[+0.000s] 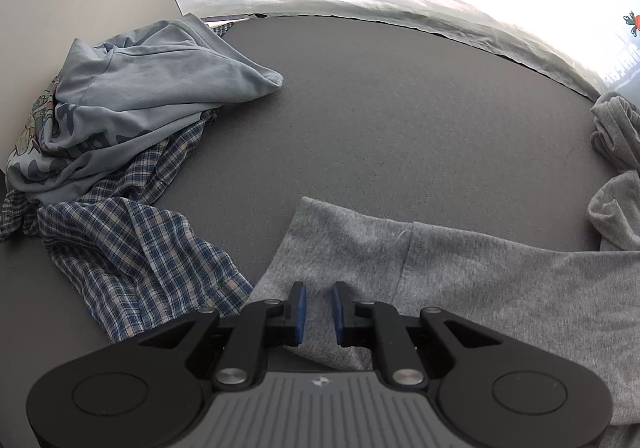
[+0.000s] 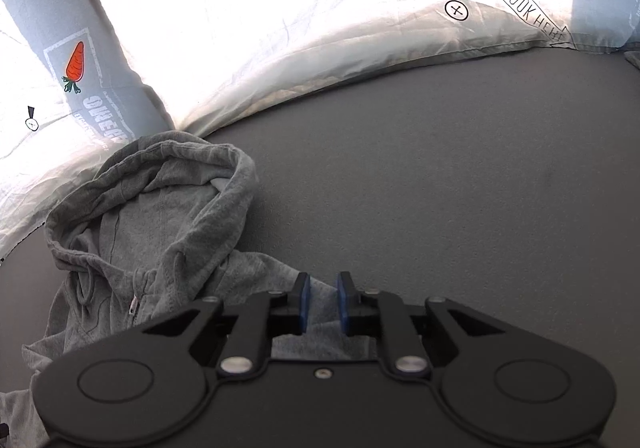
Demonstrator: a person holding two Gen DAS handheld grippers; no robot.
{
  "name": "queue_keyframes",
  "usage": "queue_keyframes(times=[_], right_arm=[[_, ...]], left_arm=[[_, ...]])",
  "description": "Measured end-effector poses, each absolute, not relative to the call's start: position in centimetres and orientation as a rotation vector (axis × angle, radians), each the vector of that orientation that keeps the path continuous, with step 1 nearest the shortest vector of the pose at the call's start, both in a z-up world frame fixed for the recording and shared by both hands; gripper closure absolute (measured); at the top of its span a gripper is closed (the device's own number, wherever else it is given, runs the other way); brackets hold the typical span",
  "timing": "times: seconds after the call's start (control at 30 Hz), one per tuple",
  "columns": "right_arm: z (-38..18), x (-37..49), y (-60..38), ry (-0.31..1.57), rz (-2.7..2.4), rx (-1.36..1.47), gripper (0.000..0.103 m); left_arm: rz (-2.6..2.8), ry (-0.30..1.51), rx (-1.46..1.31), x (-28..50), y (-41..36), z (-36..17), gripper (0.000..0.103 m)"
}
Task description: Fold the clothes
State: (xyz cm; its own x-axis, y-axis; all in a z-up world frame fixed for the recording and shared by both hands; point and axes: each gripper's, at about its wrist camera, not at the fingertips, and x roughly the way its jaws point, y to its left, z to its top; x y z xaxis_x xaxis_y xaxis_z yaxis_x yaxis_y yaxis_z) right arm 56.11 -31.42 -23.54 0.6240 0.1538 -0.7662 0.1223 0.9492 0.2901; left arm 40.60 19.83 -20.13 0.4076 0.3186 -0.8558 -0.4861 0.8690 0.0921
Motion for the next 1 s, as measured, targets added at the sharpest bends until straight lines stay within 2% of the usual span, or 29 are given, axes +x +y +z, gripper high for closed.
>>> queue_keyframes(times=[0.07, 0.17, 0.23, 0.27, 0.3, 0.37, 0.43, 0.57, 0.63, 0.87, 0.97, 1.0], right_arm=[[-23.3, 56.3, -31.5, 0.914, -0.011, 0.347, 0.085], [-22.6, 55.9, -31.5, 0.929, -0.054, 0.348, 0.060], [-21.9, 54.5, -31.1, 0.925, -0.079, 0.309, 0.058], [-21.6, 53.7, -31.0, 0.926, -0.082, 0.298, 0.053], [-21.3, 53.0, -31.0, 0.929, -0.085, 0.292, 0.038], [-20.6, 50.9, -31.0, 0.919, -0.101, 0.268, 0.017], [-20.3, 48.9, -30.9, 0.916, -0.105, 0.242, 0.017], [-20.5, 45.8, -30.9, 0.962, -0.105, 0.247, 0.017], [-20.6, 44.4, -30.6, 0.979, -0.097, 0.252, 0.017], [-20.3, 41.7, -28.3, 1.000, -0.027, 0.205, 0.016], [-20.0, 41.3, -27.1, 0.997, 0.009, 0.165, 0.007], [-20.0, 41.3, -26.8, 0.996, 0.015, 0.151, 0.007]], left_arm=[[0.510, 1.033, -0.197, 40.6, 20.1, -20.1, 0.086], [0.510, 1.035, -0.223, 40.5, 20.4, -20.1, 0.085], [0.512, 1.038, -0.250, 40.4, 20.6, -20.0, 0.084], [0.506, 1.039, -0.272, 40.2, 20.7, -19.9, 0.080], [0.496, 1.039, -0.287, 40.1, 20.8, -19.8, 0.078], [0.490, 1.048, -0.296, 39.7, 20.7, -19.5, 0.074], [0.502, 1.049, -0.288, 39.1, 20.6, -19.1, 0.071], [0.508, 1.031, -0.345, 37.8, 21.1, -18.8, 0.056], [0.510, 1.045, -0.392, 37.4, 21.5, -19.0, 0.053], [0.488, 1.021, -0.558, 36.6, 22.2, -19.7, 0.050], [0.486, 1.023, -0.526, 37.3, 21.7, -19.7, 0.051], [0.485, 1.022, -0.527, 37.6, 21.6, -19.7, 0.051]])
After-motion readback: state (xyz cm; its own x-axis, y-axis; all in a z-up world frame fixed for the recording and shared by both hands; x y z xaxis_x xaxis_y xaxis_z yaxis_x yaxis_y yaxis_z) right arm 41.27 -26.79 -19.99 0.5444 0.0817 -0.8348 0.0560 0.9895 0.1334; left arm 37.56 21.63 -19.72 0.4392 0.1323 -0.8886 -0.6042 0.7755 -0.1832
